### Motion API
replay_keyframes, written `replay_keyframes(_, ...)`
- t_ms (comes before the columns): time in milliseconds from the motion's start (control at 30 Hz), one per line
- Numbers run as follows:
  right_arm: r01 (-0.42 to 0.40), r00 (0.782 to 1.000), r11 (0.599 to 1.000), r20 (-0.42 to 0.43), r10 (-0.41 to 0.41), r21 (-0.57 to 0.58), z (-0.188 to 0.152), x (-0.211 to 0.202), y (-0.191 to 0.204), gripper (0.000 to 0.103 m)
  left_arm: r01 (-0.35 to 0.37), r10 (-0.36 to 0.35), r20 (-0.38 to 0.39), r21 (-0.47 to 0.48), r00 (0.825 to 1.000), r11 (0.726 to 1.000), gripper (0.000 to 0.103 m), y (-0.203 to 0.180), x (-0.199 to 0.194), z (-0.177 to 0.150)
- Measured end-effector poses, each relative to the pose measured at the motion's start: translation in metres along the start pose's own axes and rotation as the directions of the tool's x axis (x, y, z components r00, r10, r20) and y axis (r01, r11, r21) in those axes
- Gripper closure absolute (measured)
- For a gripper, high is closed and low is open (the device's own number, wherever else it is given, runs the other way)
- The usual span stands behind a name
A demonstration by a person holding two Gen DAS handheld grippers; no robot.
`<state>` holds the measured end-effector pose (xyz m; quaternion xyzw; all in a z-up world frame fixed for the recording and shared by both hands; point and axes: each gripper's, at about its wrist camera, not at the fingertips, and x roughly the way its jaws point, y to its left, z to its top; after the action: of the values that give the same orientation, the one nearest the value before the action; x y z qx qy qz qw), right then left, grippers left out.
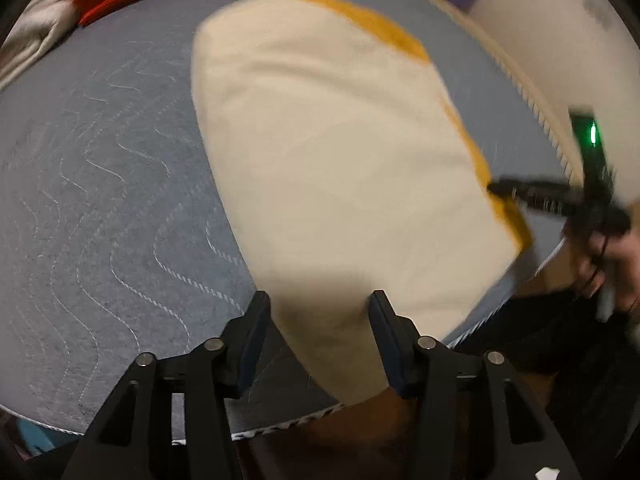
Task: Fold large clothes
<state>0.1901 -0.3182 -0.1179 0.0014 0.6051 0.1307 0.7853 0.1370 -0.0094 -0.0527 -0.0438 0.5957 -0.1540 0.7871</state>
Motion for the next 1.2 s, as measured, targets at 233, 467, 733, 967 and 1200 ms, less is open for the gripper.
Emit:
replay_keyframes(233,-0.026,0.995,0.999,0.100,0.021,0.047,0.023,-0.011,0.004,0.015,0.078,-0.080,-0.004,-0.173,0.997,0.982,0.025,0.050,0.031,0.067)
replay_keyframes(467,-0.154,0.986,0.965,-0.031,0.164,0.211,0.043,0.039,-0.027,0.015,0.313,-0.354,-0.012,-0.438,0.935,0.842,0.015,0.086,0.094,0.079)
replay_keyframes(733,-0.271,0.959,0.927,-0.007,0.282,0.258,0.046,0.058,-0.037,0.047,0.418,-0.424,0.093,-0.443,0.901,0.793,0.031,0.086,0.119,0.103)
replay_keyframes(967,-0.260,0.965,0.923,0.093,0.244,0.282,0.051,0.035,-0.043,0.086,0.399,-0.378,0.128,-0.271,0.917,0.876,0.069,0.064,0.079,0.131)
replay_keyframes(1200,-0.240,0.963,0.950,0.172,0.207,0.198,0.087,0.020,-0.006,0.091,0.253,-0.229,0.115,-0.283,0.967,0.925,0.046,0.105,0.059,0.176)
